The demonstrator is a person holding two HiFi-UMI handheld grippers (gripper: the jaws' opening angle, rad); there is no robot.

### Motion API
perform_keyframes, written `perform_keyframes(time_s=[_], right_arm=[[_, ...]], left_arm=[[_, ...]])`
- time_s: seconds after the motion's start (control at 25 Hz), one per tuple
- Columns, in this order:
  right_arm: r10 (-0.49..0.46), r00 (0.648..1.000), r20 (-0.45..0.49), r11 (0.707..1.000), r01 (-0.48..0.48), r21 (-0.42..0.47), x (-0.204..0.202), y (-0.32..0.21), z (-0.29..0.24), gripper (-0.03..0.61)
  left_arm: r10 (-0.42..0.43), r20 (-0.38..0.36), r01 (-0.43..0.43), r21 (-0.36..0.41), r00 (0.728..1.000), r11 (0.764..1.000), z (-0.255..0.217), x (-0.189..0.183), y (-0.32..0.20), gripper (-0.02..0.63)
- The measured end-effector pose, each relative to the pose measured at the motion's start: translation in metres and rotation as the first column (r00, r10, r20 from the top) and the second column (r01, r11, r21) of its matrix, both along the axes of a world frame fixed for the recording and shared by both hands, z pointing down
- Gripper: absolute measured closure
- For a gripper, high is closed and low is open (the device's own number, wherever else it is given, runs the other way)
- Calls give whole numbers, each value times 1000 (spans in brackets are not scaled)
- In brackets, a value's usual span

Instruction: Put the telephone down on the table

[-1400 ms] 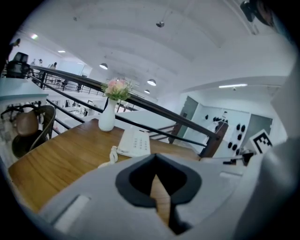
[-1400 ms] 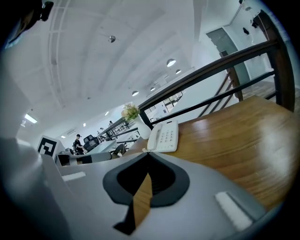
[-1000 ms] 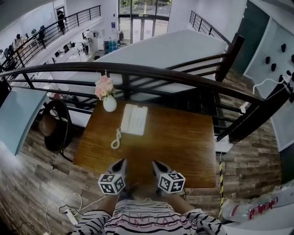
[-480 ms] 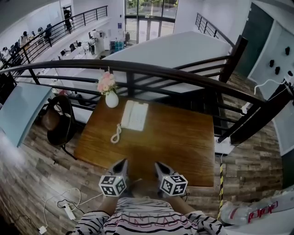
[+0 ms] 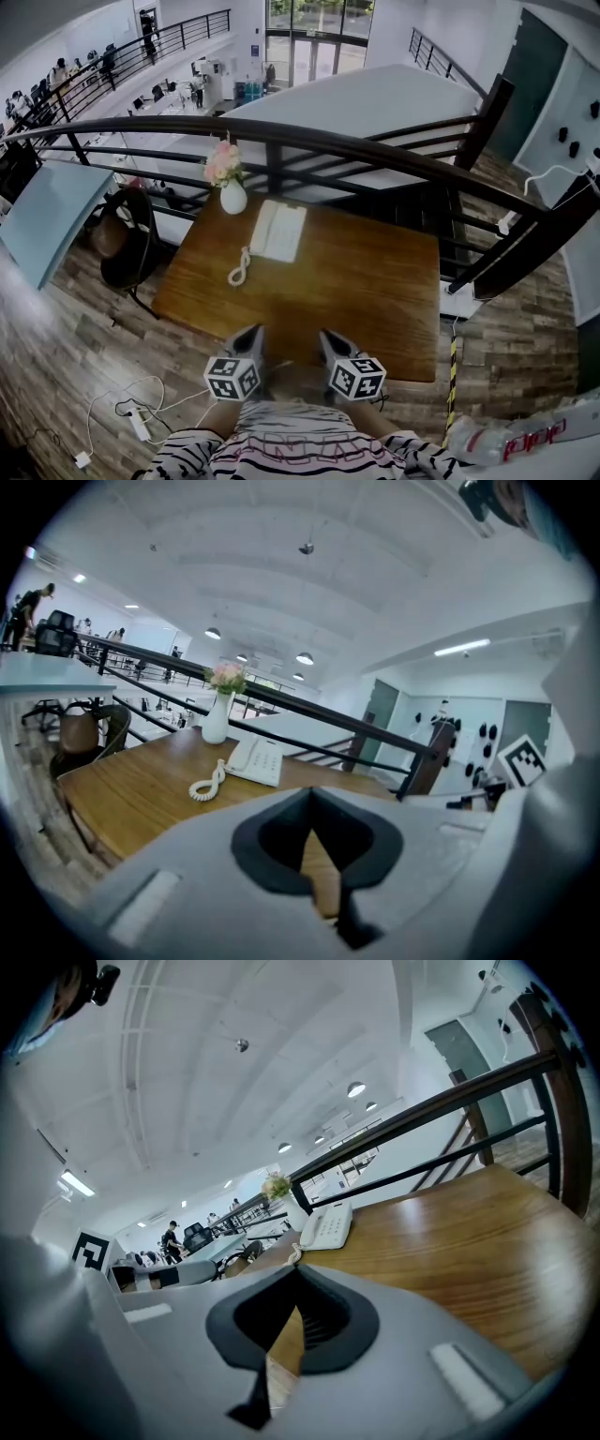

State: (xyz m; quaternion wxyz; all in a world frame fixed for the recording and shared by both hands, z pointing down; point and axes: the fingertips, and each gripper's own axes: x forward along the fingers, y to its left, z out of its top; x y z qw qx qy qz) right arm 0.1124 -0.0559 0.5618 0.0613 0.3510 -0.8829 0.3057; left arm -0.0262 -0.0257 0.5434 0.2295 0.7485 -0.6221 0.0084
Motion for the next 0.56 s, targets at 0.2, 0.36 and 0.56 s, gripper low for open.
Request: perform_keyframes(time_s=[0.2,0.36,0.56], right_arm=[[-8,1000,-3,1000,8,6,4,-1,-2,580],[-20,1000,-7,1000,20,11,6,1,-4,580],[-23,1000,-11,1000,24,14,10,-2,-4,580]], left_arm=[[-6,3,6,-1,1000,1000,-2,6,1,612],[-10,-3,10,1,1000,1000,-4,10,4,612],[-8,-4,8,3,1000,1000,-3,15,1,612]])
